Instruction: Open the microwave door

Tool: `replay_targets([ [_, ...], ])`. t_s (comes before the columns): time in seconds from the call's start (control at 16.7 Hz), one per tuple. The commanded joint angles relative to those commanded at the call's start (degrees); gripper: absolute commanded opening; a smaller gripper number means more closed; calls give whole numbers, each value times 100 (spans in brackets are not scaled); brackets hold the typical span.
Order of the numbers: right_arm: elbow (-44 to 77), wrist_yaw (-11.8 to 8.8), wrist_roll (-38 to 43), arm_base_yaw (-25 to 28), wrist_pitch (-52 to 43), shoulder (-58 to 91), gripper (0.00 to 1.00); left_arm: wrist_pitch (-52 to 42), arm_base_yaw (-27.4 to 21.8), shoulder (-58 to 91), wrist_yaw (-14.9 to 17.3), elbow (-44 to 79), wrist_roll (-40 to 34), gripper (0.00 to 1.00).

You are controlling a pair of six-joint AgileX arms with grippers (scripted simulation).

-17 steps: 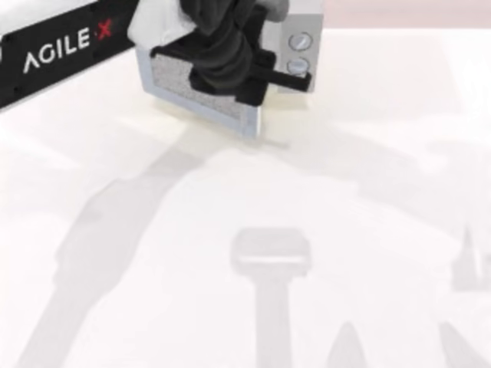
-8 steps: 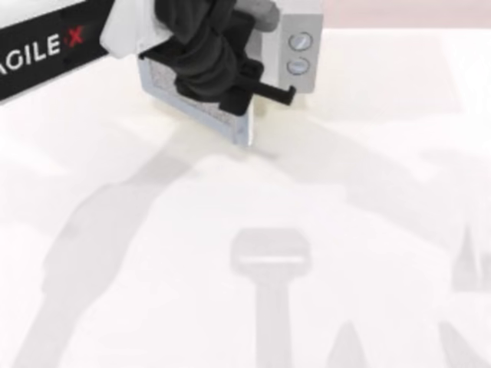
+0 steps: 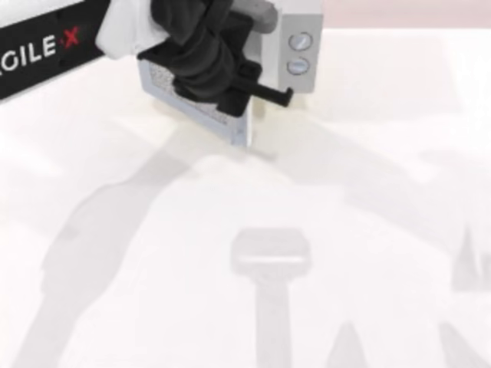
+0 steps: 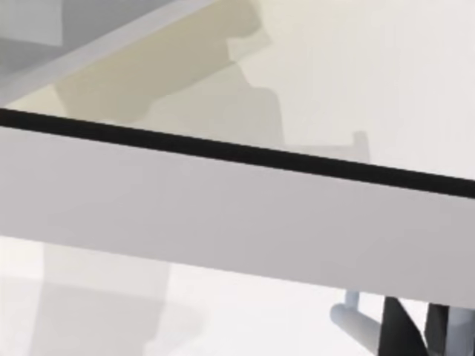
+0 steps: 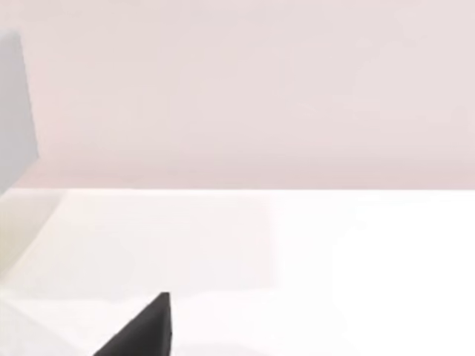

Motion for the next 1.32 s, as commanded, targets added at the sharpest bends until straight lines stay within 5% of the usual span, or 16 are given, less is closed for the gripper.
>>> replay_targets([
  [1.32, 0, 0, 0, 0, 0, 0, 100, 33, 36, -94, 136, -152, 169, 0],
])
